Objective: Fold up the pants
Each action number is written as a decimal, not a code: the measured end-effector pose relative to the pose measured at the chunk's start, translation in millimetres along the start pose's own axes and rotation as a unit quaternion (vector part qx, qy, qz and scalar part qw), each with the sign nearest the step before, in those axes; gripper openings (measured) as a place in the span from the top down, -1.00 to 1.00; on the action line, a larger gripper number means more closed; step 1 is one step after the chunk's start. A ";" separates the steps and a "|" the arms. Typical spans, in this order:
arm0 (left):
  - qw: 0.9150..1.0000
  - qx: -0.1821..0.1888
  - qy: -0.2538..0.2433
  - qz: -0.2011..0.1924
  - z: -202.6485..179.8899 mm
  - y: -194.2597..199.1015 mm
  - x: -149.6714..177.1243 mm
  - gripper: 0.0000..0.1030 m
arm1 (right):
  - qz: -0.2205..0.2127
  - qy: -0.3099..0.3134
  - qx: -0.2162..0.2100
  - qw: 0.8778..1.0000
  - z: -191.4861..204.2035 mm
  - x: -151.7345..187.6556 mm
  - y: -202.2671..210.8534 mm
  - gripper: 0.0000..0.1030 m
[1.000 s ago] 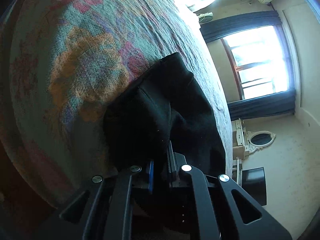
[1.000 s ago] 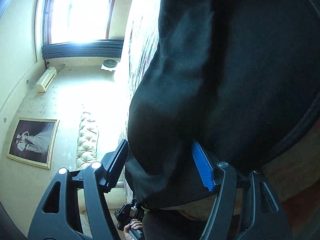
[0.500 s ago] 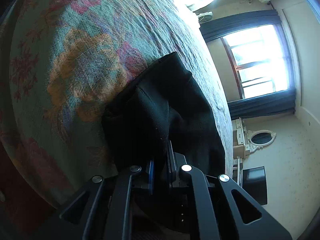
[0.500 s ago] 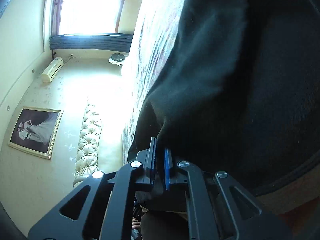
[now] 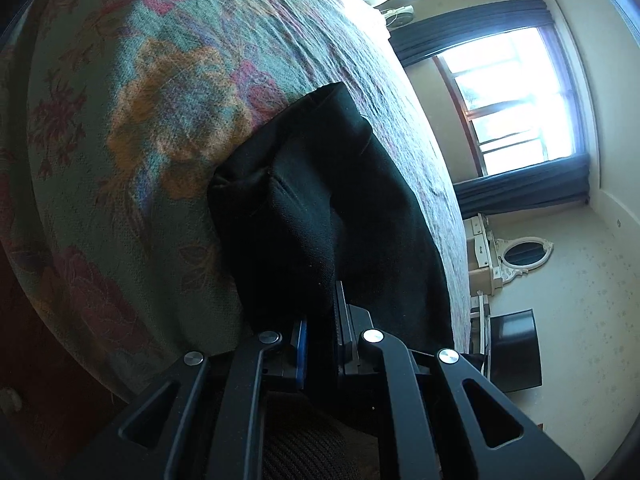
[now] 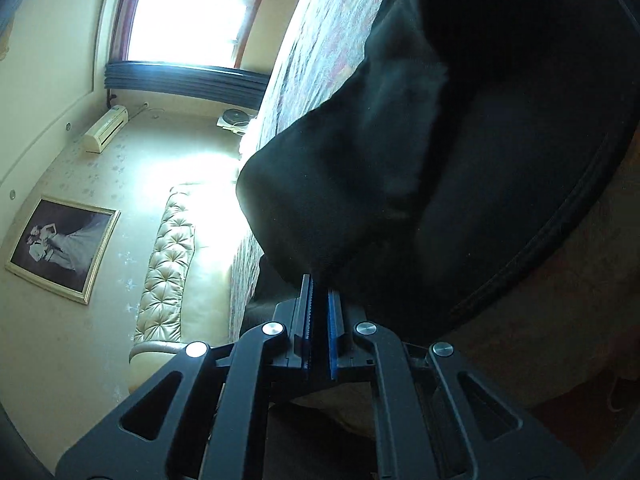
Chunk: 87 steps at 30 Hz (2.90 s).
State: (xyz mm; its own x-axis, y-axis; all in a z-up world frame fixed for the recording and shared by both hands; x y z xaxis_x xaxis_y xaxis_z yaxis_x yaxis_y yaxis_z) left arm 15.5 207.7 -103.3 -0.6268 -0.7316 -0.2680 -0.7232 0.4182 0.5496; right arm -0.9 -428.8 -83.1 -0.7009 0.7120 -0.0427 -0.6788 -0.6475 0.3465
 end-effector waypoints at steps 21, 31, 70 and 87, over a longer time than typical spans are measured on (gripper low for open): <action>0.973 -0.089 -0.201 -0.066 -45.4 47.4 3.5 -0.19 | -0.088 0.019 0.050 0.995 -7.5 -66.7 71.4 0.08; 0.936 -0.038 -0.344 -0.059 -164.8 13.7 37.7 -0.63 | -0.138 -0.049 0.132 0.980 -56.3 -215.4 139.6 -0.08; 0.904 0.056 -0.366 0.214 -247.0 -155.6 235.2 -0.63 | -0.131 -0.056 0.108 0.984 -132.5 -181.4 154.0 0.89; 0.955 0.129 -0.094 0.249 -235.0 -166.0 276.3 -0.63 | -0.124 -0.067 0.082 0.987 -145.3 -184.0 152.0 0.89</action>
State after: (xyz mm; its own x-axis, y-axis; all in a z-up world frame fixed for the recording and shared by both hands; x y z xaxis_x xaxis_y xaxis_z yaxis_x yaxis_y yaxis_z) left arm 30.5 -190.4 -82.6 -0.9350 -0.3085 -0.1748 -0.3545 0.8254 0.4393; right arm -6.9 -697.8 -158.7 -0.4747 0.8798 -0.0258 -0.7743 -0.4034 0.4876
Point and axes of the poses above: each gripper's, at about its wrist camera, not at the fingertips, and y roughly against the way its jaws point, z to its left, x to its underside, the point moved 3 cm from there along -y, roughly the way its jaws point, and after that the axes turned 4 degrees about -y, right-handed, at the moved point
